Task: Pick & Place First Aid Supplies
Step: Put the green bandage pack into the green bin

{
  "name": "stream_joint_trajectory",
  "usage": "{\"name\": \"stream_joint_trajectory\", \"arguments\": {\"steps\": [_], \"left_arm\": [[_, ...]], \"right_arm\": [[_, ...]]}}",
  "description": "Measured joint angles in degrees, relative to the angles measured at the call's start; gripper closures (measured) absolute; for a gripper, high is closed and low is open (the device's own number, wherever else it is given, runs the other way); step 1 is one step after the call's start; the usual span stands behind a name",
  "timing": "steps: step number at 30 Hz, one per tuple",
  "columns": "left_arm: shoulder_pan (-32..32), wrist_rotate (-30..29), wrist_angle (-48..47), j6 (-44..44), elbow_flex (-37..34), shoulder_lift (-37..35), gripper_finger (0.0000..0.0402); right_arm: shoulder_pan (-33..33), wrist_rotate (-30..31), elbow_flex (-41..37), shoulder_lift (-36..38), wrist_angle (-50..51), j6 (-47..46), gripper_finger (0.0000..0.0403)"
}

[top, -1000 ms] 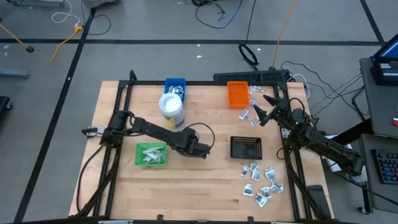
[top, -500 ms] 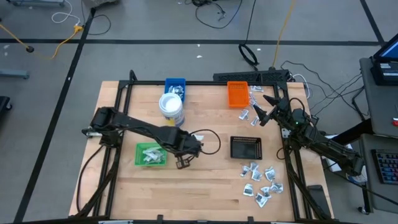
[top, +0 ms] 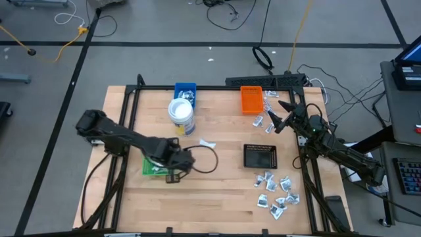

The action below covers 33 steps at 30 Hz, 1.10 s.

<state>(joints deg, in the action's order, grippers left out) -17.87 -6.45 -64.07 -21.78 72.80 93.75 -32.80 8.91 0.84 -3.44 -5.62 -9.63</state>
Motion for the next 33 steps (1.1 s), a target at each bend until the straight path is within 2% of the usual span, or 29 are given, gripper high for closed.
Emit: {"name": "stream_joint_trajectory", "arguments": {"steps": [10,15,22,28,33], "left_arm": [[-4.2,0.5,-1.0,-5.9,-15.9,-15.9,0.0401],[-4.7,0.5,-3.6,-7.3,-21.1,-21.7,0.0401],[-4.7,0.5,-4.6,-7.3,-24.2,-24.5,0.0401],[-5.8,0.4,3.5,-7.6,-29.2,-24.5,0.0401],[-6.0,0.4,9.0,-11.8,-31.6,-24.4,0.0397]], "right_arm": [[0.0,0.0,0.0,0.0,0.0,0.0,0.0009],[0.0,0.0,0.0,0.0,-0.1,0.0,0.0009],[0.0,0.0,0.0,0.0,-0.1,0.0,0.0009],[0.0,0.0,0.0,0.0,-0.1,0.0,0.0009],[0.0,0.0,0.0,0.0,-0.1,0.0,0.0009]]}}
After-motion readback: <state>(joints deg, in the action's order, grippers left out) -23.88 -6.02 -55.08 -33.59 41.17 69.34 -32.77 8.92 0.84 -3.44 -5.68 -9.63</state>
